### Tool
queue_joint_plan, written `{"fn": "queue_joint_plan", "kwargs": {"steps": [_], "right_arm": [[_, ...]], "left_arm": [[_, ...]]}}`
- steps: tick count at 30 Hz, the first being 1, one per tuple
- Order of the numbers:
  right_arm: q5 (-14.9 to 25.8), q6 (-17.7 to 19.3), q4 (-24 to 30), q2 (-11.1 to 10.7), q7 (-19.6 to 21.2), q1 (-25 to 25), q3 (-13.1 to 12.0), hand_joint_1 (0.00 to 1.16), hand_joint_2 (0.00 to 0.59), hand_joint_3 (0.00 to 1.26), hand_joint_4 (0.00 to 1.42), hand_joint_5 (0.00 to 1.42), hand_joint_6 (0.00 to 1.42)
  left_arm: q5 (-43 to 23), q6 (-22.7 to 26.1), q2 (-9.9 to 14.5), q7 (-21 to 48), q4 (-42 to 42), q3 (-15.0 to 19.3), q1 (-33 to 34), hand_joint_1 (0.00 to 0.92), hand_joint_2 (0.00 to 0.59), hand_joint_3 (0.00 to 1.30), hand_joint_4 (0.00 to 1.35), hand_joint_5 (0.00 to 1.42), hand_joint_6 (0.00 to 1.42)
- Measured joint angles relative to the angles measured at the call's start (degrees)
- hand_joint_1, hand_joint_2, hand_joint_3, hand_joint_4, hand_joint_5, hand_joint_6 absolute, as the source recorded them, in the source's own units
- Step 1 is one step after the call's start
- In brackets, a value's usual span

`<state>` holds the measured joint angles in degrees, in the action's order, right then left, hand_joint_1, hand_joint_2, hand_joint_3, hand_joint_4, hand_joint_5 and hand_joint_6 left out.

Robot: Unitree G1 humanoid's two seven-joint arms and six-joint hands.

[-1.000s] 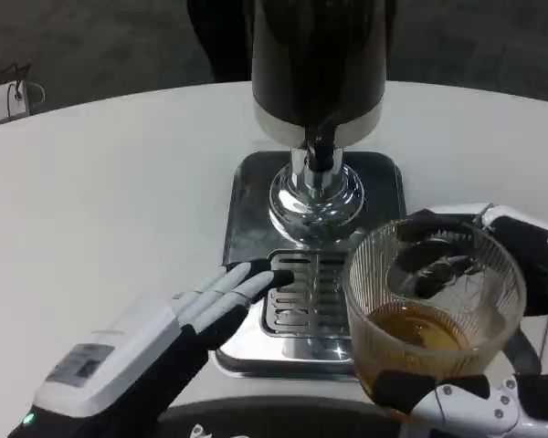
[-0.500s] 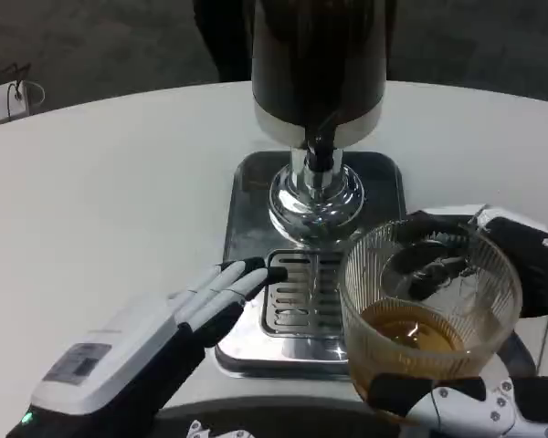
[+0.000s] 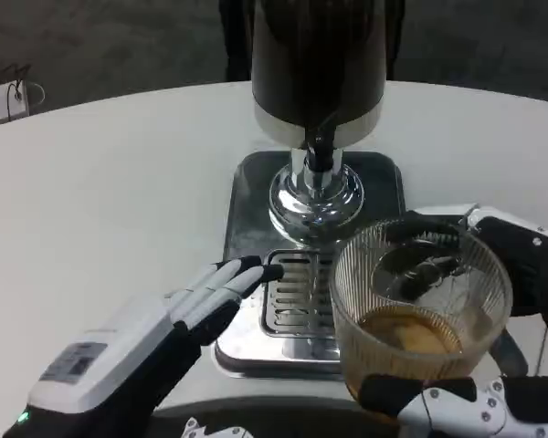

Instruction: Grasp the cup under the faucet to collect the drink, then remove the cup.

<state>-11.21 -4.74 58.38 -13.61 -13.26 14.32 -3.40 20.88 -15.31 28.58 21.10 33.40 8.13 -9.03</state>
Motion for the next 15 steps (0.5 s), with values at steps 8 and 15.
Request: {"fn": "queue_joint_plan", "kwargs": {"steps": [8, 15], "right_arm": [[-1.00, -0.01, 0.00, 0.57, 0.00, -0.12, 0.90, 1.01, 0.219, 1.13, 1.37, 1.42, 1.42], [-1.57, -0.01, 0.00, 1.03, 0.01, -0.29, 1.60, 1.01, 0.219, 1.13, 1.37, 1.42, 1.42]], "left_arm": [[-0.19, 0.00, 0.01, 0.00, -0.03, 0.32, -0.22, 0.000, 0.055, 0.09, 0.00, 0.00, 0.11], [-0.37, 0.00, 0.03, 0.00, -0.10, 0.55, -0.47, 0.000, 0.055, 0.09, 0.00, 0.00, 0.11]]}}
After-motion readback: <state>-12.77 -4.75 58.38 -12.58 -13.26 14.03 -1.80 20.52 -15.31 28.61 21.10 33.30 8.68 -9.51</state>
